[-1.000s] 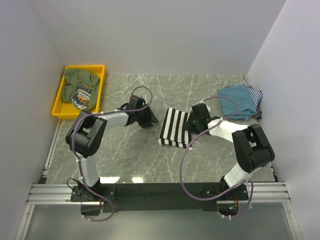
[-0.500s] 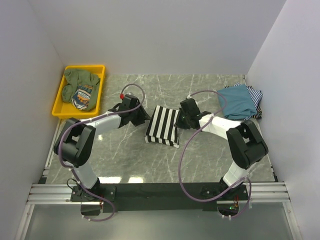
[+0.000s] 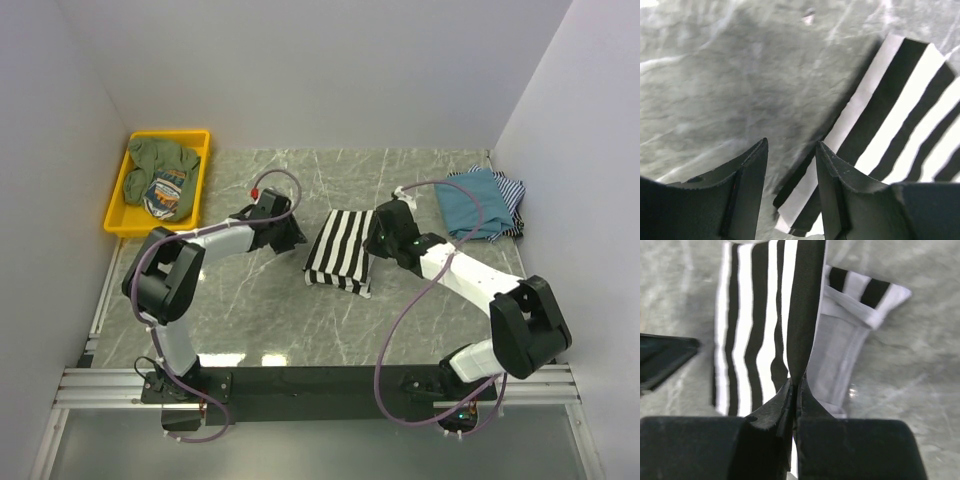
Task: Fold and stack the tank tops
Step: Neatly place the folded tank top to the corner
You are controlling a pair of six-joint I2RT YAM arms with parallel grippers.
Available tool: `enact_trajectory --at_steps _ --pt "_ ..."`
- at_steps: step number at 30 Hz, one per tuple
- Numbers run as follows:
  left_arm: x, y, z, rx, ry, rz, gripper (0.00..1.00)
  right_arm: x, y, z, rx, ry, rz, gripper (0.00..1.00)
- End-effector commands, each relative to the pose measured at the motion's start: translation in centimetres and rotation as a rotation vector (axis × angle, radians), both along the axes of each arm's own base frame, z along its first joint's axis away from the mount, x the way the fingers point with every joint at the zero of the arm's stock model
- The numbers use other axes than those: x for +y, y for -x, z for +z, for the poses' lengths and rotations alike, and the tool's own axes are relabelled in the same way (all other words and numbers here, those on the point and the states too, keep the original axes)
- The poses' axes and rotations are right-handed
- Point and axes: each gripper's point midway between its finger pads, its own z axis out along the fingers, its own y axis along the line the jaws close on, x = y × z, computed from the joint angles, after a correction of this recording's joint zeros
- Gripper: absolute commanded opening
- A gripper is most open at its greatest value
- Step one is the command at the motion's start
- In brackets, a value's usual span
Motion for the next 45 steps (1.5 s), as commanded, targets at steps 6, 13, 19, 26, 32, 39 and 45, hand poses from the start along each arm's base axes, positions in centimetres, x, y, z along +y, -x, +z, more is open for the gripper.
enact_trajectory --at_steps 6,13,19,26,32,39,45 --pt "-4.2 -1.4 1.9 -0.066 0.018 -0.101 0.49 -4.3 2.0 -5.0 0.130 0.102 -0.132 0.00" --pt "-6.2 -1.7 1.7 -0.070 -0.005 -0.149 0.49 -5.3 3.3 -7.6 0.205 0.128 -0.153 0.00" --pt "-7.3 -1.6 1.2 -0.075 -0.068 -0.205 0.49 -5.9 4.3 -9.6 0.264 0.147 -0.159 0.00" --pt "-7.8 -2.0 0.6 -0.124 -0.176 -0.218 0.49 -5.9 5.2 -10.3 0.291 0.144 -0.150 0.00" --pt "-7.4 -2.8 2.2 -0.177 -0.180 -0.182 0.50 -6.3 6.0 -9.8 0.286 0.126 -0.168 0.00" --pt "-8.0 -4.3 7.2 -0.289 -0.114 -0.147 0.50 -5.9 6.6 -9.6 0.265 0.060 -0.176 0.00" --pt "-10.2 -4.2 9.8 -0.333 0.006 -0.205 0.49 -6.1 6.9 -9.6 0.250 0.042 -0.190 0.00"
